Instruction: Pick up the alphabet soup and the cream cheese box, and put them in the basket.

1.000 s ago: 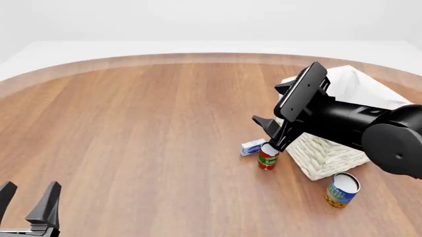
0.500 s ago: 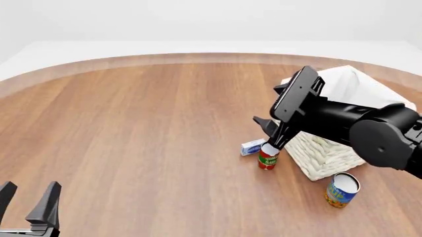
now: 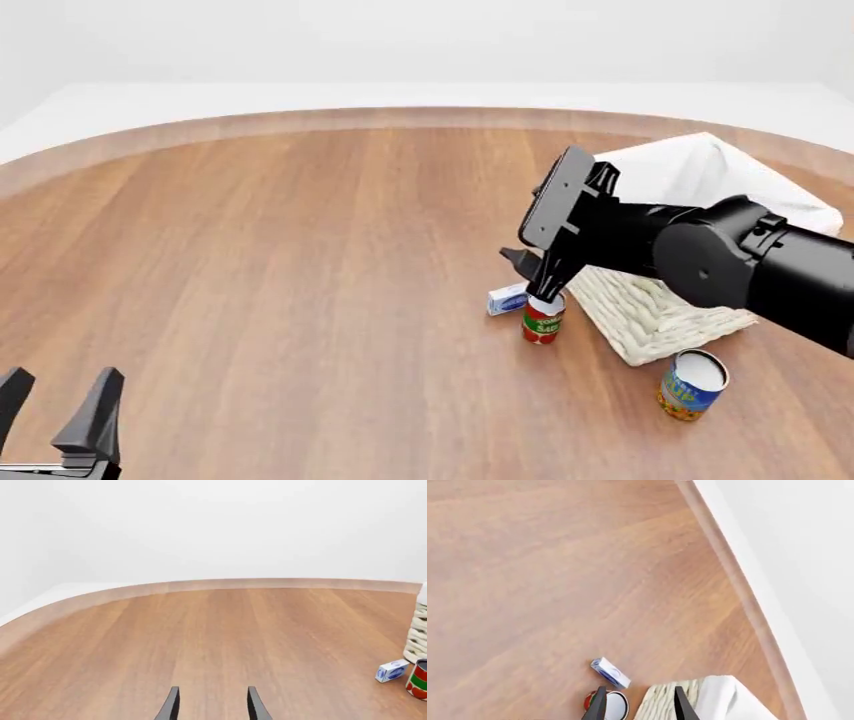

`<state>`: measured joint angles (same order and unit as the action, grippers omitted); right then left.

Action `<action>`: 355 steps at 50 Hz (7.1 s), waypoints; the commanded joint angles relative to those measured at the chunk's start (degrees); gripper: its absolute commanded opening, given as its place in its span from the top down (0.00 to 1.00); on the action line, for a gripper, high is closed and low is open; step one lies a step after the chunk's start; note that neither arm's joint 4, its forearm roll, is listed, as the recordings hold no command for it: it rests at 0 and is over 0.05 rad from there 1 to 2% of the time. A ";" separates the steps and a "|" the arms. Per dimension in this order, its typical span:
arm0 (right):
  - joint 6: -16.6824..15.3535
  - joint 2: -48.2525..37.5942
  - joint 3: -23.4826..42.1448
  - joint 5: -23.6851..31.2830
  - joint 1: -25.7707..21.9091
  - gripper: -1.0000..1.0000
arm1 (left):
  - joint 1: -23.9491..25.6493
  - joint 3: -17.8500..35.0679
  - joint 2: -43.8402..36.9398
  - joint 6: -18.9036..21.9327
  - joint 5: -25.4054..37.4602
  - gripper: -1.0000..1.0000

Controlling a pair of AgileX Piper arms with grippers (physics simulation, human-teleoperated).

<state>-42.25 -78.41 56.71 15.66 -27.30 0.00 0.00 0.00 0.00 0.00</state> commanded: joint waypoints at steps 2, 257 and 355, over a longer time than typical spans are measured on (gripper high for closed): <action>-3.36 -4.47 2.44 1.44 -0.23 0.00 | 0.00 0.00 0.00 0.00 0.00 0.00; -24.71 -42.75 27.38 19.09 2.53 0.00 | 0.00 0.24 -0.42 0.00 -0.10 0.00; -20.68 -32.33 26.15 9.86 -1.65 1.00 | 0.00 0.24 -0.42 0.00 -0.10 0.00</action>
<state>-66.62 -112.75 82.98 27.55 -27.91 0.00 0.24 -0.42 0.00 -0.10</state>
